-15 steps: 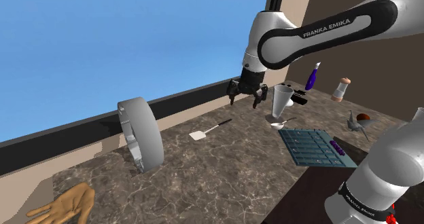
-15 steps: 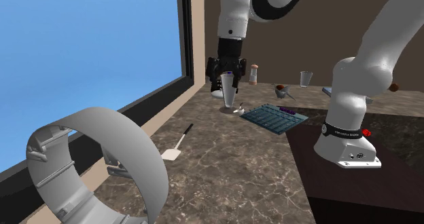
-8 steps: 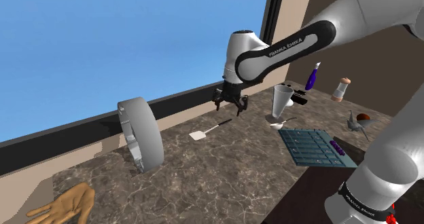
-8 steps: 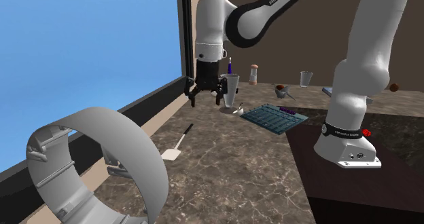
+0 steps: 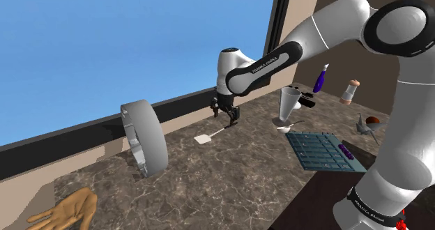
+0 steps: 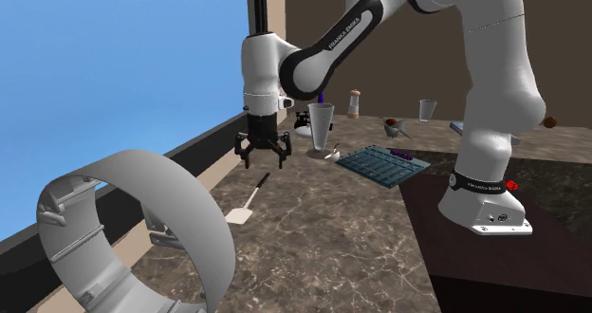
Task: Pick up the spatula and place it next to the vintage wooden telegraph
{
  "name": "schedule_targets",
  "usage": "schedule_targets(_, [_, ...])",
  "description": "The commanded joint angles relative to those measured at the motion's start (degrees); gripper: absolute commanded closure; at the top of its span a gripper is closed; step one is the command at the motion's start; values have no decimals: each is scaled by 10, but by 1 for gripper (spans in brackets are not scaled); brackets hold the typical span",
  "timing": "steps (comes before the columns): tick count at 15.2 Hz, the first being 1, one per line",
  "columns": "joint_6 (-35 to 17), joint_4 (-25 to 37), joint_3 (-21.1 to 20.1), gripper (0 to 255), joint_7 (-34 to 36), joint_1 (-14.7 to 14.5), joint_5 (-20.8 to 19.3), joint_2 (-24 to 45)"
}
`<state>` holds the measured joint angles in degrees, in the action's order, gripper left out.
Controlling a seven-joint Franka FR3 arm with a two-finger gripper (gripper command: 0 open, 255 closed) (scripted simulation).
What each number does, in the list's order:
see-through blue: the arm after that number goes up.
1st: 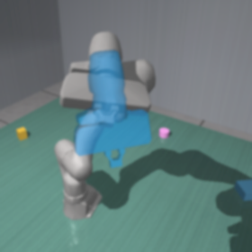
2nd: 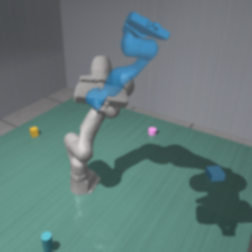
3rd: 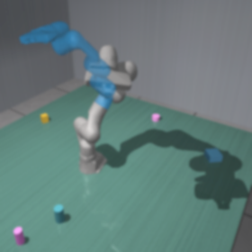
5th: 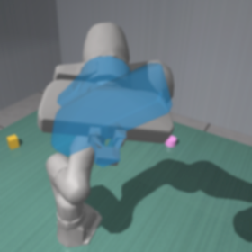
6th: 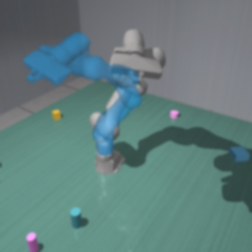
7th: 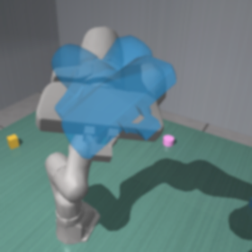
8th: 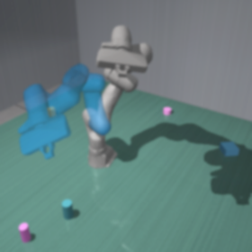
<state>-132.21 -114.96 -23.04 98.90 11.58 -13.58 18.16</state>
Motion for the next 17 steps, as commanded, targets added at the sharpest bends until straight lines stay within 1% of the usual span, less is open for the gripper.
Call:
schedule_targets(1, [0,39,18,0,52,-13,-20,48])
schedule_targets(5, [7,116,56,0,129,-35,-36,132])
schedule_targets(12, [-30,114,67,0,138,-41,-51,168])
schedule_targets(17, [-33,115,68,0,139,-41,-52,171])
